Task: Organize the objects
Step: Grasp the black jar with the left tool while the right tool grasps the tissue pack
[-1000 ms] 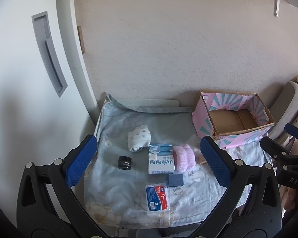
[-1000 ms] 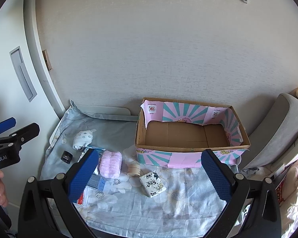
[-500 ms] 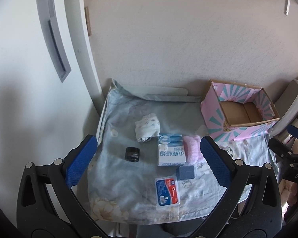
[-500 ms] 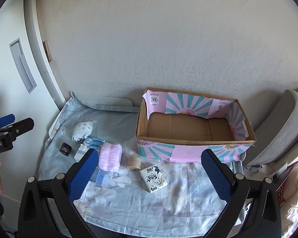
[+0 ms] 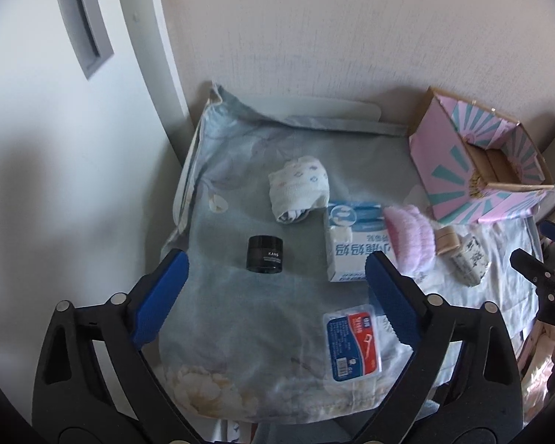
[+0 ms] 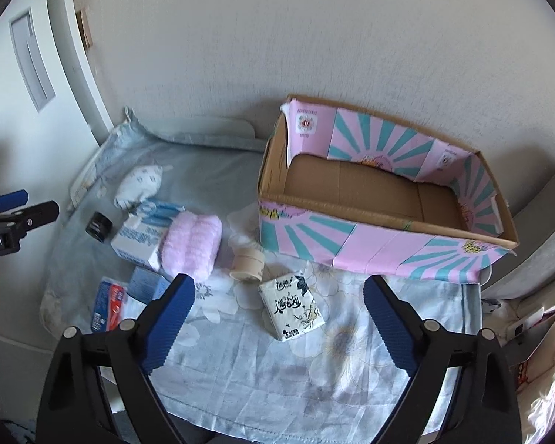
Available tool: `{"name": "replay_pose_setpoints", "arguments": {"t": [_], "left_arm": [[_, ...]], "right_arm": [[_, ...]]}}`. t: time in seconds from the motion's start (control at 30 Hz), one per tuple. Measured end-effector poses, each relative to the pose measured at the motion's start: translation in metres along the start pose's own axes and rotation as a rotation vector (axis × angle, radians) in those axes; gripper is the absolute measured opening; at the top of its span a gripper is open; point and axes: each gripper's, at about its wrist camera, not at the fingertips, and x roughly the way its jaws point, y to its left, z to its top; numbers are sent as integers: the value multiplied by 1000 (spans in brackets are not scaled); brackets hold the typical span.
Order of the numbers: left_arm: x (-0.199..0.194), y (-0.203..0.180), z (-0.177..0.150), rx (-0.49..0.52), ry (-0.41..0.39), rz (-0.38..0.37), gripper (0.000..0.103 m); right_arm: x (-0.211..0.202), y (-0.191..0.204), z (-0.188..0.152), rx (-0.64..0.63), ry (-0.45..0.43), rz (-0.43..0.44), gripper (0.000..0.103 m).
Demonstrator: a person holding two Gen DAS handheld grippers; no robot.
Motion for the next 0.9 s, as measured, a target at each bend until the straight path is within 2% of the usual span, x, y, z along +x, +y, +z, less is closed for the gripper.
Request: {"name": "replay_pose_setpoints", "arguments": {"t": [0.13, 0.27, 0.4, 0.57, 0.63, 0.73, 0.77, 0.9], "left_arm": [[31, 6, -5, -9, 35, 9, 86], [56, 13, -7, -31, 68, 8, 75], [70, 15, -8, -38, 86, 14, 70], [86, 14, -8, -24, 109, 19, 59], [93, 14, -8, -21, 114, 20, 57], [98, 12, -8, -21, 123, 18, 47], [100, 12, -8, -145, 113, 74, 45], [103, 8, -9, -129, 113, 80, 37]], "right_arm": [[27, -2, -5, -19, 47, -3, 87], [48, -3, -9, -56, 76, 2, 84], [62, -5, -11, -89, 107, 10, 76], [77, -8, -12, -105, 138, 28, 72], [83, -8, -12, -116, 152, 33, 67], [90, -7, -13, -131, 168, 46, 59], [91, -7, -14, -134, 173, 49, 58], [94, -8, -15, -141, 182, 53, 50]]}}
